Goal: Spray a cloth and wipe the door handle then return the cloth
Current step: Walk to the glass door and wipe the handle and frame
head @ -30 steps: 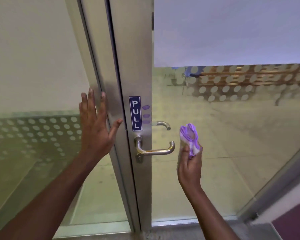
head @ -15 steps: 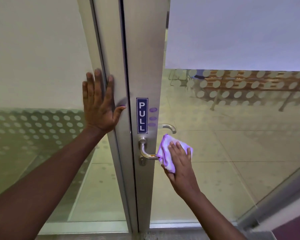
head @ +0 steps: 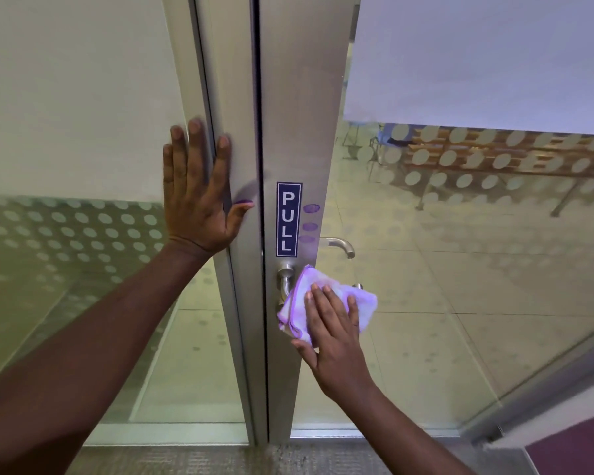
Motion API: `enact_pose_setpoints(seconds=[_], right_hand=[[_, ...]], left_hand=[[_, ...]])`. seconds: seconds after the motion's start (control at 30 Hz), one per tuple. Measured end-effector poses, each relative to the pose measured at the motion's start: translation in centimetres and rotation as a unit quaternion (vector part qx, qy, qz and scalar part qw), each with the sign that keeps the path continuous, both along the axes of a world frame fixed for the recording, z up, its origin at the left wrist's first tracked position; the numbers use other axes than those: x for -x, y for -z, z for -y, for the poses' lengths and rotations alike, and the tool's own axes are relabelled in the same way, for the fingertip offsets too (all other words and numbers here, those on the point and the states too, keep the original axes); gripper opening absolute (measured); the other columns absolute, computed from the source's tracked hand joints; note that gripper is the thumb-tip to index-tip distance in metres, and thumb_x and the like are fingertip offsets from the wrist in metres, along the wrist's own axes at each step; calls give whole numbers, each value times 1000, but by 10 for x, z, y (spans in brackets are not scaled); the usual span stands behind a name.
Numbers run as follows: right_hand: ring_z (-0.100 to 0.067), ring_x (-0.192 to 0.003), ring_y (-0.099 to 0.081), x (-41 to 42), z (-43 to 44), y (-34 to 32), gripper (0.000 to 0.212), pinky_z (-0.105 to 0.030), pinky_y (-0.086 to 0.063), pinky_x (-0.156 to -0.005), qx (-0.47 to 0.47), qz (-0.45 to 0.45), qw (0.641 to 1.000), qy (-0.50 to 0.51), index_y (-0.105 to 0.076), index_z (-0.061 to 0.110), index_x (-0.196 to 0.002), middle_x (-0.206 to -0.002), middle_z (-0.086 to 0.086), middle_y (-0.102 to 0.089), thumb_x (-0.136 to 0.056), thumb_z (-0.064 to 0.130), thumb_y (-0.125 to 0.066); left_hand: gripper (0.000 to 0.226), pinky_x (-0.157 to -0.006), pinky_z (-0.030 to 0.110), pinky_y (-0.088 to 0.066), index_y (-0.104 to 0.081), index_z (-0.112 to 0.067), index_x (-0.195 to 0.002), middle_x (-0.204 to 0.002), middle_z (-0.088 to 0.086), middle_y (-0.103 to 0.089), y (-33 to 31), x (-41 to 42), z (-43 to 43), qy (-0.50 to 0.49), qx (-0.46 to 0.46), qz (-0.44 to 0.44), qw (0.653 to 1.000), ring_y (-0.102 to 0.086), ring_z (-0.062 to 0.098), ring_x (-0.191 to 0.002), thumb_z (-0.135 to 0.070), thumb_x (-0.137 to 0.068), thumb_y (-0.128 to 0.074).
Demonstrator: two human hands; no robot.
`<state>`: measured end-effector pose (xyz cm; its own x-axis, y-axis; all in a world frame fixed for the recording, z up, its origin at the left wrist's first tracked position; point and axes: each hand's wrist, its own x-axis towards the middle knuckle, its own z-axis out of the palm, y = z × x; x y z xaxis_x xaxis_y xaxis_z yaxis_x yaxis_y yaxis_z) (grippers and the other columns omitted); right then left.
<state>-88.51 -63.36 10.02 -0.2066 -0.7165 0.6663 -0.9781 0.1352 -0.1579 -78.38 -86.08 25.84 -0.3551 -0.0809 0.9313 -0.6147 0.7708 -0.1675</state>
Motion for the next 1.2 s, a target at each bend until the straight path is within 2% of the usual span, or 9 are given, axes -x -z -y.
enact_pose_setpoints(seconds=[0.1, 0.2, 0.3, 0.43, 0.57, 0.67, 0.77, 1.0, 1.2], right_hand=[[-23, -141, -31, -8, 10, 1, 47, -49, -13, -118, -2, -25, 1000, 9, -46, 6, -139, -147, -12, -44, -100, 34, -41], [-24, -142, -31, -19, 21, 1, 56, -49, -14, -118, -21, -56, 998, 19, -42, 8, -141, -147, -12, -45, -88, 9, -59], [-27, -139, -36, -28, 31, -2, 60, -51, -21, -114, -14, -77, 996, 42, -47, 8, -138, -145, -13, -47, -79, -3, -44], [-27, -134, -44, -30, 37, -2, 66, -51, -29, -109, -11, -99, 992, 71, -53, 10, -135, -143, -11, -51, -74, -7, -33], [-25, -132, -48, -15, 31, -2, 60, -49, -35, -107, 3, -146, 989, 33, -60, 11, -129, -140, -7, -54, -92, -4, -15], [-25, -131, -49, 3, 24, 1, 51, -48, -37, -108, 36, -169, 985, -23, -64, 10, -124, -138, -6, -56, -96, -3, -23], [-24, -132, -48, 17, 16, 3, 43, -50, -36, -110, 53, -171, 981, -73, -64, 9, -124, -137, -5, -56, -97, -2, -31], [-17, -132, -48, 50, -8, 6, 39, -50, -23, -116, 72, -101, 987, -103, -60, 12, -127, -136, 0, -55, -100, 0, -35], [-20, -129, -51, 71, -15, 4, 44, -62, -22, -113, 77, -101, 982, -138, -63, 8, -122, -131, -4, -60, -85, -15, -53]], left_hand=[[78, -121, 45, -6, -27, -6, -146, -146, 35, -31, 1, 0, 1, -2, 5, -1, 1000, -20, 50, -138, -60, -91, -17], [77, -121, 45, -5, -25, -7, -147, -146, 36, -31, 2, 0, 3, 1, 7, 0, 1000, -18, 50, -138, -59, -92, -18], [77, -122, 44, -4, -23, -8, -148, -146, 35, -30, 3, 0, 4, 3, 4, -6, 1000, -6, 38, -146, -60, -92, -19], [76, -122, 45, -6, -24, -9, -148, -147, 33, -30, 4, -1, 5, 6, -1, -15, 1000, 5, 27, -147, -60, -92, -21], [75, -122, 45, -8, -28, -8, -147, -146, 34, -32, 3, -1, 6, 8, 8, -12, 1000, -17, 43, -143, -59, -92, -22], [75, -121, 45, -8, -29, -7, -146, -146, 34, -33, 2, -1, 6, 5, 12, -10, 1000, -23, 50, -137, -58, -92, -23], [74, -121, 46, -9, -29, -7, -146, -146, 33, -32, 2, -1, 6, 1, 13, -10, 1000, -20, 46, -140, -58, -92, -25], [74, -120, 48, -13, -29, -8, -146, -146, 33, -33, 3, -1, 7, 7, 10, -8, 1000, -21, 48, -139, -58, -92, -26], [74, -121, 46, -10, -25, -8, -147, -146, 34, -32, 3, 0, 7, 14, 10, -20, 1000, -14, 38, -143, -58, -92, -27]])
